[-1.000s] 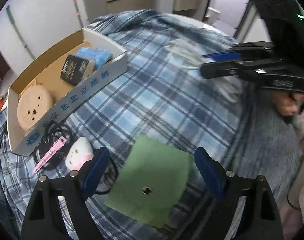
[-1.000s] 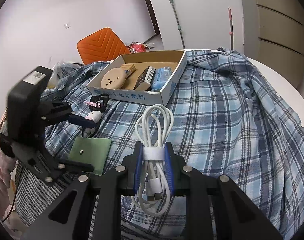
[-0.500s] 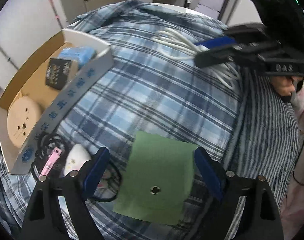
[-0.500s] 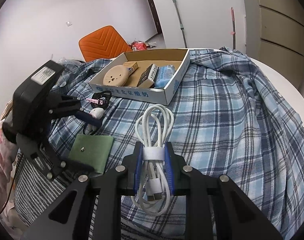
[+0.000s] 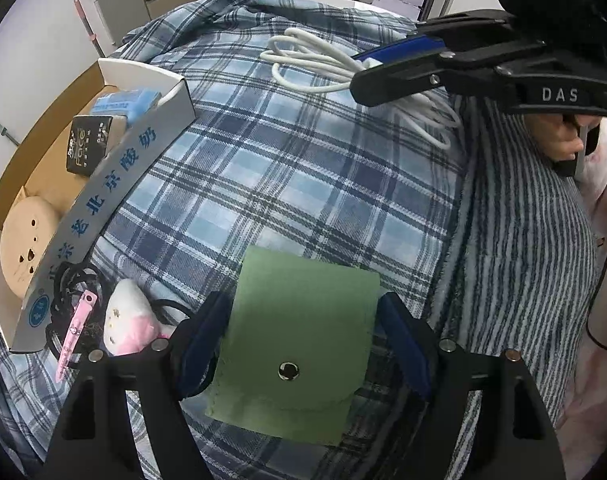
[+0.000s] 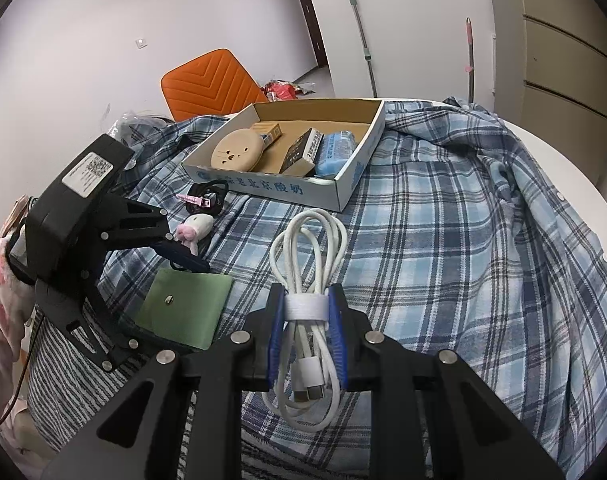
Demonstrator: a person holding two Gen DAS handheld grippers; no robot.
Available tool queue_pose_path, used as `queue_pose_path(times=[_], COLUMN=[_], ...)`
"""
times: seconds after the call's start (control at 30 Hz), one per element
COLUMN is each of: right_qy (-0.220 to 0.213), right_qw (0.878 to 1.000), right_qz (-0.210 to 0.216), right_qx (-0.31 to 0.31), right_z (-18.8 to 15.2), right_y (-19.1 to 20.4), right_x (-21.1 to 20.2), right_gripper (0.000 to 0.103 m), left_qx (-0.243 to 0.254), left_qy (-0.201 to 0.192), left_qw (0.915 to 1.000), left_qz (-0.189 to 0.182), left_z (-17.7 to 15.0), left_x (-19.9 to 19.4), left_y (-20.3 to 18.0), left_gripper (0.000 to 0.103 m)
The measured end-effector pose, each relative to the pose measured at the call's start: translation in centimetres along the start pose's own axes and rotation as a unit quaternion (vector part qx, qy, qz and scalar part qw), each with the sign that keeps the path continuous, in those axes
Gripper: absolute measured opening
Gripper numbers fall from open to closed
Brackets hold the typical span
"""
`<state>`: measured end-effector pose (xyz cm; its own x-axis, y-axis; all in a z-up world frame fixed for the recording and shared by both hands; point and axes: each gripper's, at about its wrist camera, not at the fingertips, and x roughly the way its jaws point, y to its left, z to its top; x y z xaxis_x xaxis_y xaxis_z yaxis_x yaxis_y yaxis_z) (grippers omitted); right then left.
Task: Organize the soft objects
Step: 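Grasp the green felt pouch with the left gripper while the right holds the cable, then lower the green pouch into the tray with the left gripper while the right drops the cable in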
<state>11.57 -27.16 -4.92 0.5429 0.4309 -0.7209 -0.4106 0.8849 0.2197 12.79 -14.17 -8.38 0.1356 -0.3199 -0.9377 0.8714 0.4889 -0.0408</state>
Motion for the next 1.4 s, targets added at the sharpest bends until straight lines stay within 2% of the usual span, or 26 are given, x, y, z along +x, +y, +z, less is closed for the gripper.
queue_pose_path(times=[0.13, 0.27, 0.37, 0.47, 0.57, 0.6, 0.67, 0.8, 0.87, 0.93, 1.0, 1.03, 1.1, 1.17, 1.3, 1.4], right_qy=[0.0, -0.004, -0.012, -0.027, -0.04, -0.047, -0.063, -0.099, -0.121, -0.129, -0.138, -0.144, -0.161, -0.163, -0.153, -0.154], right_qw=[1.0, 1.0, 1.0, 0.999, 0.999, 0.998, 0.997, 0.993, 0.99, 0.989, 0.988, 0.986, 0.981, 0.981, 0.983, 0.981], right_qz=[-0.003, -0.007, -0.01, -0.012, -0.017, -0.018, -0.025, -0.034, -0.056, -0.058, -0.065, -0.075, -0.101, -0.102, -0.102, -0.118], right_qx=[-0.004, -0.007, -0.01, -0.017, -0.031, -0.036, -0.044, -0.047, -0.053, -0.045, -0.029, -0.031, -0.035, -0.026, 0.007, -0.004], right_z=[0.0, 0.1, 0.2, 0.6, 1.6, 2.0, 3.2, 6.0, 7.7, 9.9, 12.0, 12.8, 14.3, 15.6, 17.2, 17.6], right_y=[0.1, 0.3, 0.5, 0.9, 1.7, 2.1, 2.9, 4.6, 5.5, 5.9, 5.8, 5.9, 6.1, 5.7, 4.7, 5.0], right_x=[-0.1, -0.3, -0.7, -1.3, -1.7, -1.8, -2.0, -2.4, -2.1, -1.6, -1.0, -0.7, 0.1, 1.0, 2.5, 3.7], right_gripper=[0.021, 0.021, 0.021, 0.021, 0.021, 0.021, 0.021, 0.021, 0.021, 0.021, 0.021, 0.021, 0.021, 0.021, 0.021, 0.021], left_qx=[-0.025, -0.062, -0.097, -0.115, -0.136, -0.15, -0.169, -0.203, -0.223, -0.247, -0.249, -0.25, -0.256, -0.261, -0.253, -0.259], left_qy=[-0.018, -0.083, -0.141, -0.193, -0.238, -0.259, -0.286, -0.337, -0.361, -0.39, -0.422, -0.43, -0.44, -0.438, -0.431, -0.42], left_qw=[0.9995, 0.994, 0.9826, 0.9669, 0.9461, 0.9374, 0.9253, 0.8925, 0.8732, 0.8503, 0.8278, 0.8196, 0.8164, 0.8144, 0.8168, 0.8219], left_qz=[-0.002, 0.034, 0.072, 0.121, 0.172, 0.178, 0.182, 0.22, 0.241, 0.252, 0.272, 0.284, 0.273, 0.277, 0.289, 0.285], left_z=[0.0, -0.9, -2.0, -2.9, -3.2, -3.2, -3.2, -2.7, -2.3, -2.5, -2.9, -2.9, -3.1, -2.8, -2.3, -2.0], left_x=[-0.3, -2.1, -3.8, -5.6, -7.6, -8.5, -9.9, -12.5, -13.3, -14.0, -14.4, -14.5, -14.7, -14.8, -14.8, -13.9], left_y=[0.3, 0.0, -0.3, -0.8, -0.3, 0.2, 1.1, 3.0, 4.3, 5.7, 6.5, 7.0, 8.4, 9.4, 10.7, 11.9], left_gripper=[0.075, 0.075, 0.075, 0.074, 0.074, 0.074, 0.074, 0.074, 0.074, 0.074, 0.074, 0.074, 0.074, 0.074, 0.074, 0.074])
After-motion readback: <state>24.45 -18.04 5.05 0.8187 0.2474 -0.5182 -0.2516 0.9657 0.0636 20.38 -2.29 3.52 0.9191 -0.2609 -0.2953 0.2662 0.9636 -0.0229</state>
